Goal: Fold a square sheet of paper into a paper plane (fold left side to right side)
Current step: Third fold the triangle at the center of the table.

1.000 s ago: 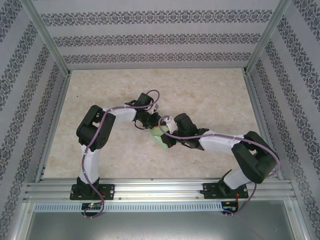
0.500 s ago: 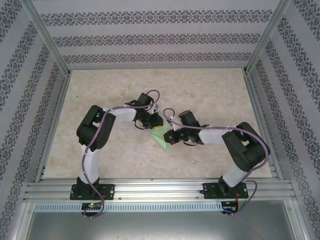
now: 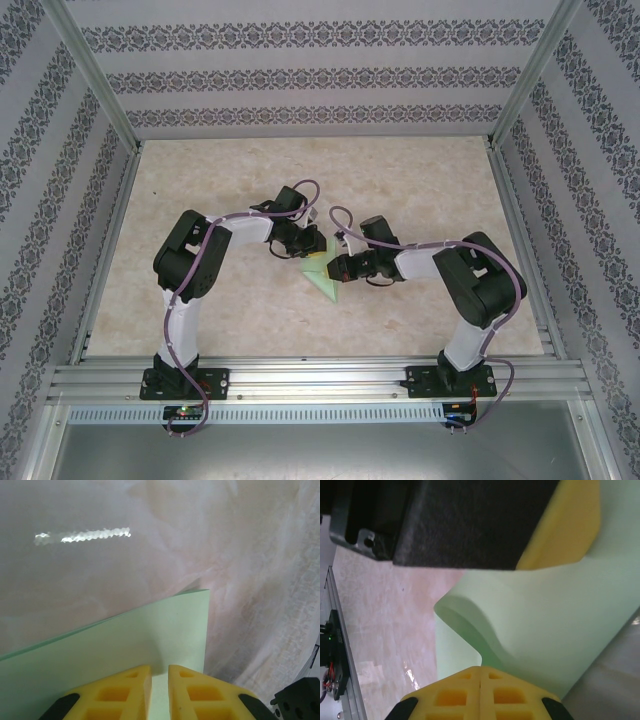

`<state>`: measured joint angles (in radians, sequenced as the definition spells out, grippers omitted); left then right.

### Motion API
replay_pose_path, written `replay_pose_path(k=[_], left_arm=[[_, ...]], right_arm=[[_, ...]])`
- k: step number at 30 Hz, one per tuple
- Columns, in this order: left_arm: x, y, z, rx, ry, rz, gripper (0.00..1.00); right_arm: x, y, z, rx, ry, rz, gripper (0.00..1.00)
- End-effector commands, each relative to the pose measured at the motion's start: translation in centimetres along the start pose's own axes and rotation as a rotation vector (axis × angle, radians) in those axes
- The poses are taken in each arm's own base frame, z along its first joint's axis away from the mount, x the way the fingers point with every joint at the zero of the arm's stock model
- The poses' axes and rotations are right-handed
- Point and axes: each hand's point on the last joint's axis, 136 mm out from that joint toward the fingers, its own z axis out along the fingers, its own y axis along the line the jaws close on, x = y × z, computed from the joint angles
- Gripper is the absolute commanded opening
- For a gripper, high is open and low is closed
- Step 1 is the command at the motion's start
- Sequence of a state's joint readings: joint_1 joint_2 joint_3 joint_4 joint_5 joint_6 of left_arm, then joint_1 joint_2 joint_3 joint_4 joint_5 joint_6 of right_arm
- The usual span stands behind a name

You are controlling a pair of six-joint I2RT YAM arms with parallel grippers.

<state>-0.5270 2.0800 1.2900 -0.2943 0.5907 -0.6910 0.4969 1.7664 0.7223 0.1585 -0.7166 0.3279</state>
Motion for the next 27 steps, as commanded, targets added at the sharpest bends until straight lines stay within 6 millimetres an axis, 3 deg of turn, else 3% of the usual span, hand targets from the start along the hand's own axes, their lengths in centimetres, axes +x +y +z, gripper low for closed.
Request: replay_pose_path(k=[1,27], left_arm=[[2.4,3.4,2.9,-0.102,0.069,-0.026,0.19],[2.6,3.3,2.8,-0.101,0.068,-0.024,0.18]], right_arm=[[-1.3,0.1,0.0,-0.018,-0.020,-0.032,0.06],[0.4,-0.3,0.3,-0.004,0.027,0.015,0.07]])
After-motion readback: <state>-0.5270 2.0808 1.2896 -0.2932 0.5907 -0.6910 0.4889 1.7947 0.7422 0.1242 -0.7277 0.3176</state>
